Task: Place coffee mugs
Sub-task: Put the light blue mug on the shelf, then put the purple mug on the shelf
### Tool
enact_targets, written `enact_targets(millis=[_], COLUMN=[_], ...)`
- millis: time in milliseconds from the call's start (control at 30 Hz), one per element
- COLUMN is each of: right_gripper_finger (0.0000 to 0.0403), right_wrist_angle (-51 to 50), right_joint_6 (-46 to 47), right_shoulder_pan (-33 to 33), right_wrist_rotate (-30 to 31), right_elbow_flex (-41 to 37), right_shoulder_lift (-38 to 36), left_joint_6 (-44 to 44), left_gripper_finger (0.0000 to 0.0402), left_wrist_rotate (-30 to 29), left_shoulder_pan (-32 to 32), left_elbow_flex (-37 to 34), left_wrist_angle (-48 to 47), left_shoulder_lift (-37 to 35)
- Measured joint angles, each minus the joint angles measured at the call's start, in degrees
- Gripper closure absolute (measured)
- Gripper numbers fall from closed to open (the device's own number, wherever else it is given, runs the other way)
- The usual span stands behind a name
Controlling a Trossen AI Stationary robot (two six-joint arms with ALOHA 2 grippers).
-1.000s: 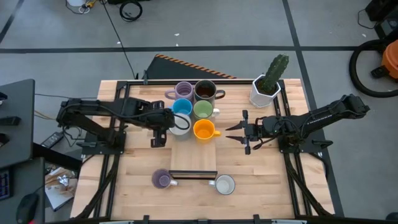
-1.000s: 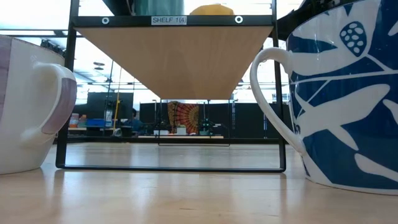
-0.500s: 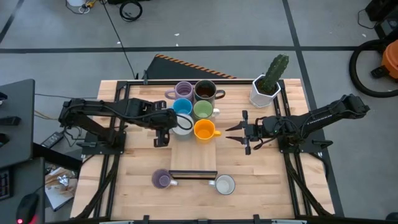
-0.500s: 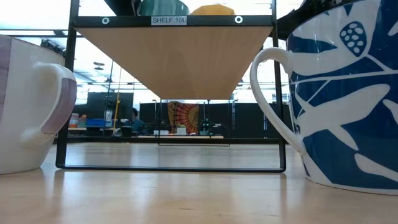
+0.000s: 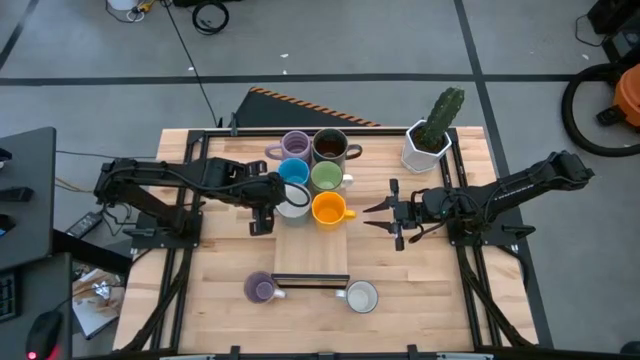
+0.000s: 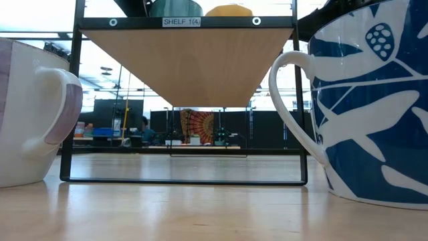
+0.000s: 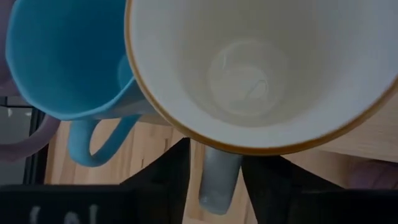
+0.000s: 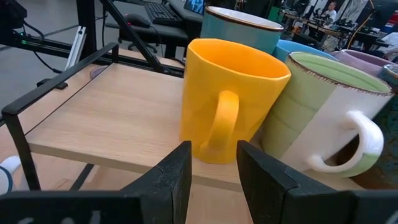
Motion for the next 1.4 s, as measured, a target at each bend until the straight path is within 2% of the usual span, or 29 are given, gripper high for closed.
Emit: enact_targets(millis=[567, 733, 1067, 1167, 1400], right_gripper_finger=[0.0270, 0.0270, 0.0270, 0.0270, 0.0270], right_wrist_angle=[0.54, 0.94, 1.22, 0.95, 0.85], right_joint_6=[-0.21, 0.02, 0.06, 0.09, 0.24], right_shoulder_pan=[-0.03, -0.03, -0.01, -0.01, 0.01], right_wrist_rotate=[0.04, -0.04, -0.31, -0.32, -0.34], right_elbow_flex=[0.00, 0.00, 0.00, 0.00, 0.00], right_shoulder_lift=[0.00, 0.00, 0.00, 0.00, 0.00], left_joint_6=[1.23, 1.26, 1.35, 1.73, -0.01], left_gripper_finger=[0.0180, 0.0177, 0.0177, 0.0177, 0.0177], left_wrist_rotate=[-3.39, -4.39, -11.06, -11.29, -11.07], left_shoulder_pan=[-2.61, -3.92, -3.93, -4.59, -13.63], left_elbow_flex=[0.00, 0.02, -0.02, -0.04, -2.09], left_wrist_angle=[2.61, 3.39, 0.53, 1.08, 6.63], left_shoulder_lift=[-3.20, -5.59, -8.17, -9.77, -10.82])
